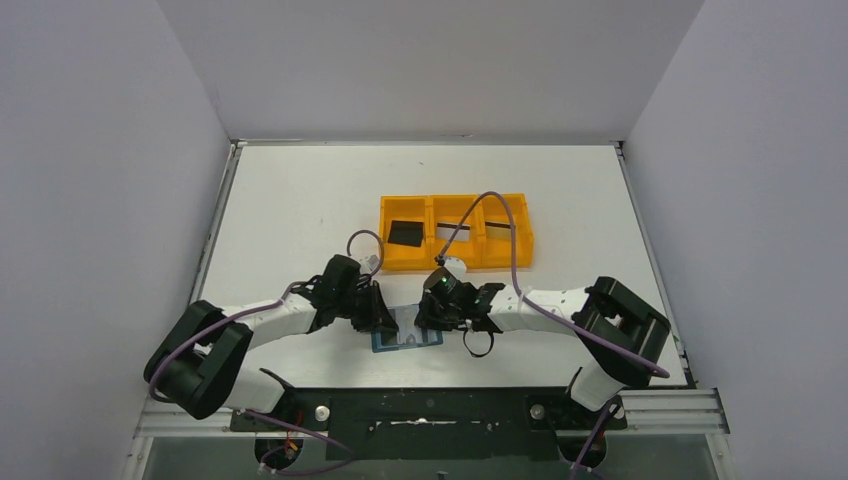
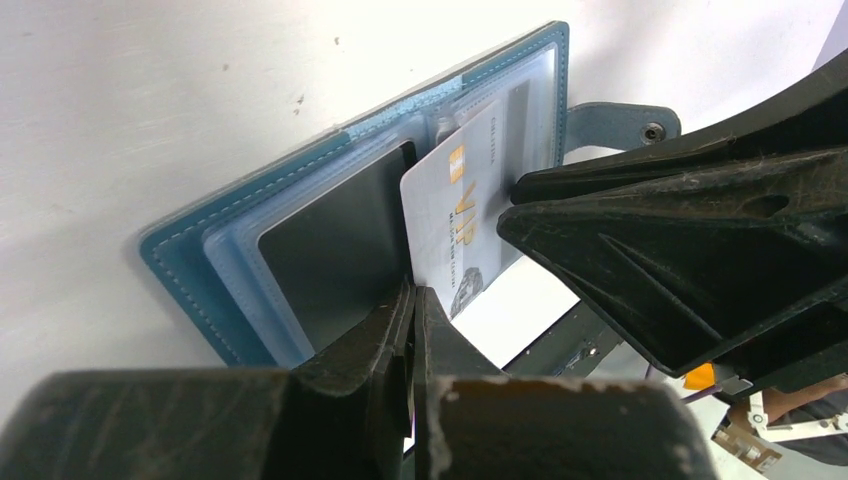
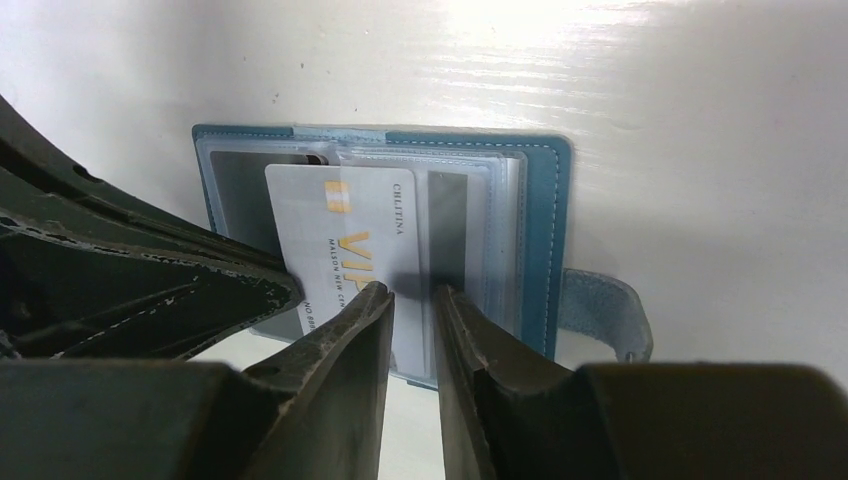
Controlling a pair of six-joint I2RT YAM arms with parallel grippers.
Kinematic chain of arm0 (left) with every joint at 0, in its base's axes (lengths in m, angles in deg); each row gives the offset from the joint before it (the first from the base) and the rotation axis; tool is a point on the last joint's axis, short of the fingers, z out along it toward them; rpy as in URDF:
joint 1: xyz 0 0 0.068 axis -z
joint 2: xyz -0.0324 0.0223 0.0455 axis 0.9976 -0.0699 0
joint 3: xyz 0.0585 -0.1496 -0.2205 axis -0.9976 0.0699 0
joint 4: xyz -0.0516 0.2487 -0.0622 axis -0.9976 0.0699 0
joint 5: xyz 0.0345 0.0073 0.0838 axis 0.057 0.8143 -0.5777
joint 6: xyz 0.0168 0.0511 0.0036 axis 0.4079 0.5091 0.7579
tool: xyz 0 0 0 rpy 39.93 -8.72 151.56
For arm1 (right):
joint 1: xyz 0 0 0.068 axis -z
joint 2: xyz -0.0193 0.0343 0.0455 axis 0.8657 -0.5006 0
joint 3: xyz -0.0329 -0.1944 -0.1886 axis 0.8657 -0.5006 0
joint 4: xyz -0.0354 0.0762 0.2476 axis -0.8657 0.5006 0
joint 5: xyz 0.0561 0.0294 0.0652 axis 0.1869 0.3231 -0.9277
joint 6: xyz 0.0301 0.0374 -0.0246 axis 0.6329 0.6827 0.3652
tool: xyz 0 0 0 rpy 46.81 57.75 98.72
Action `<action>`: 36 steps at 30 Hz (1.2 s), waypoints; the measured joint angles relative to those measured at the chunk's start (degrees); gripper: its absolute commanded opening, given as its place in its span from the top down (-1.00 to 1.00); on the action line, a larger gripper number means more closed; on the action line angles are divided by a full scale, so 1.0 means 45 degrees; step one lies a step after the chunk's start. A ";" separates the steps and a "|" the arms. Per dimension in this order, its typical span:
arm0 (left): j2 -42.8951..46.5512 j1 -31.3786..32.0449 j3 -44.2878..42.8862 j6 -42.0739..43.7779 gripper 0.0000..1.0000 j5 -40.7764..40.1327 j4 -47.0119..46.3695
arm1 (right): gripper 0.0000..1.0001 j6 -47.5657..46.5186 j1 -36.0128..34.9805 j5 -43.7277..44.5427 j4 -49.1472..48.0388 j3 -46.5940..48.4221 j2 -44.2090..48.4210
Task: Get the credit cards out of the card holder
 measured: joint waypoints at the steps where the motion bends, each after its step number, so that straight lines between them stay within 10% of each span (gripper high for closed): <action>1: 0.0039 -0.0049 0.0000 0.0029 1.00 0.0000 0.0068 | 0.51 0.0078 0.0000 0.0024 0.0000 -0.0010 0.0000; 8: 0.0423 -0.0432 0.0000 0.0301 1.00 -0.0010 0.0661 | 0.52 0.0423 0.0015 0.0078 -0.0039 -0.0063 0.0000; 16: 0.0442 -0.0544 0.0461 -0.0223 0.37 0.0578 -0.0437 | 0.53 0.0418 0.0015 0.0063 -0.0102 -0.0083 0.0000; 36: -0.0505 -0.0549 0.1841 -0.2739 0.55 0.1141 -0.4517 | 0.79 0.0170 0.0039 -0.0126 -0.0427 -0.0228 -0.0029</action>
